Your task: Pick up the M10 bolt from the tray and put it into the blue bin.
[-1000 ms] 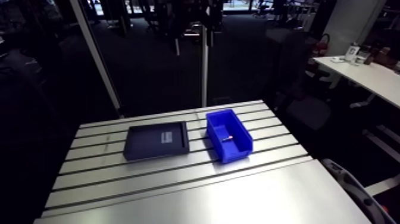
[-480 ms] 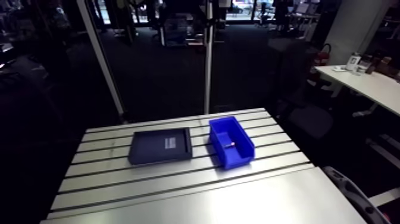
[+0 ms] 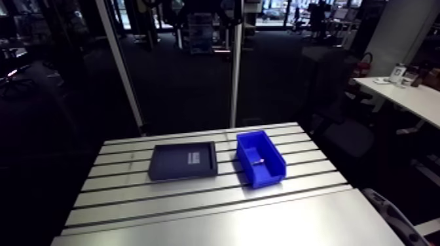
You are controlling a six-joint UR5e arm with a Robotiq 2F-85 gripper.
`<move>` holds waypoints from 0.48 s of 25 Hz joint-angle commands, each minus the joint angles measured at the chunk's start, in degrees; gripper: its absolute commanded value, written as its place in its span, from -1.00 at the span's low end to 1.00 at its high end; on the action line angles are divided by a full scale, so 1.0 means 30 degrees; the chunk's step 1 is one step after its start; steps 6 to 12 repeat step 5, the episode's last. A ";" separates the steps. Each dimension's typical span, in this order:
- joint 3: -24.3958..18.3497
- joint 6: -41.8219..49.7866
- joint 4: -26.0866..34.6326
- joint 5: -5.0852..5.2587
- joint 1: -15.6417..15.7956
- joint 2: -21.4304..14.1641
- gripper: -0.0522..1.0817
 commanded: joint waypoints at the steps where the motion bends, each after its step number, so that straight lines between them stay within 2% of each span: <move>1: 0.0153 -0.0031 -0.0013 -0.0024 0.0110 -0.0049 -0.89; 12: 0.0123 -0.0060 -0.0013 -0.0053 0.0168 -0.0049 -0.89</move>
